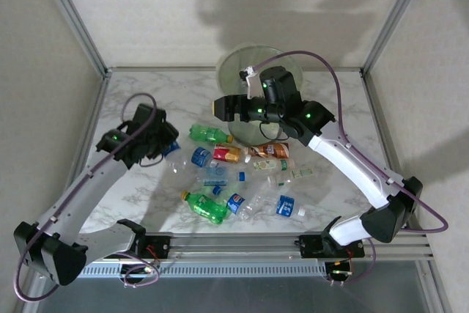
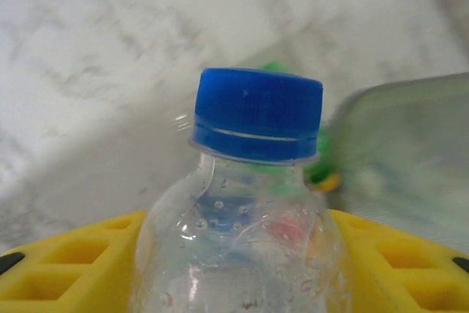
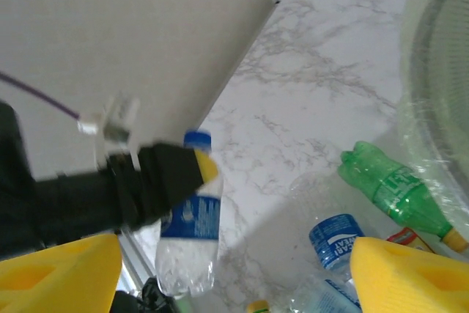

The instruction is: Put the plastic bottles in the bin

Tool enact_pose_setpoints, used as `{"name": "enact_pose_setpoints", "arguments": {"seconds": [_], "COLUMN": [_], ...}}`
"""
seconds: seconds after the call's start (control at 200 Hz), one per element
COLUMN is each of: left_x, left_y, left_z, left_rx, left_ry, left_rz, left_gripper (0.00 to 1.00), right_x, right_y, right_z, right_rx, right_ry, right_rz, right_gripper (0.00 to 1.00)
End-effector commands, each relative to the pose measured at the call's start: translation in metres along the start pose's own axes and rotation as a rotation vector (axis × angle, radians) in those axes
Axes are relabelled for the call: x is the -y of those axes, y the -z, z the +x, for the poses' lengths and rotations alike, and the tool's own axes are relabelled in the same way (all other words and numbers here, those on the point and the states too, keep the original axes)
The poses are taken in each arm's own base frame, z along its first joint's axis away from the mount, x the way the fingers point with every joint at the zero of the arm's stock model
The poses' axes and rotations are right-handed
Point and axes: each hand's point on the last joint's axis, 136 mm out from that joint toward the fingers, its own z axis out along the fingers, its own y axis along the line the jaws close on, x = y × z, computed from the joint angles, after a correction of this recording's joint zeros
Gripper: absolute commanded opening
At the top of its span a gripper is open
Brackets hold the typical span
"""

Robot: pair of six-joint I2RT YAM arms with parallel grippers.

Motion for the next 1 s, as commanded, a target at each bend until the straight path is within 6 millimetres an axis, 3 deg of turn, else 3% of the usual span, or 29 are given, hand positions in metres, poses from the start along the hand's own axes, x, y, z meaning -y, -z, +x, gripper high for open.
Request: {"name": "enact_pose_setpoints", "arguments": {"seconds": [0.0, 0.165, 0.335, 0.656, 0.996], "left_x": [0.043, 0.112, 0.146, 0.184, 0.190], "left_y": [0.024, 0.052, 0.064, 0.082, 0.082], "left_z": [-0.020, -0.034, -0.034, -0.028, -0.026], "left_rx": [0.013, -0.018, -0.068, -0.129, -0.143], "left_ry": [0.008, 0.046, 0.070, 0.070, 0.062], "left_rz": [0.111, 0.343, 0.477, 0.646, 0.670], "left_gripper": [0.55, 0.54, 0.54, 0.55, 0.55], "right_x": [-0.032, -0.043, -0.050, -0.059, -0.060], "right_y": [0.006, 0.002, -0.005, -0.027, -0.042], "right_z": [0.003, 0.009, 0.010, -0.002, -0.009], "right_rx": [-0.015, -0.046, -0.070, -0.062, -0.066], "right_ry": [0.057, 0.071, 0.074, 0.061, 0.049], "right_rz": [-0.116, -0.162, -0.189, -0.202, -0.208], "right_gripper": [0.87, 0.95, 0.99, 0.98, 0.87]}}
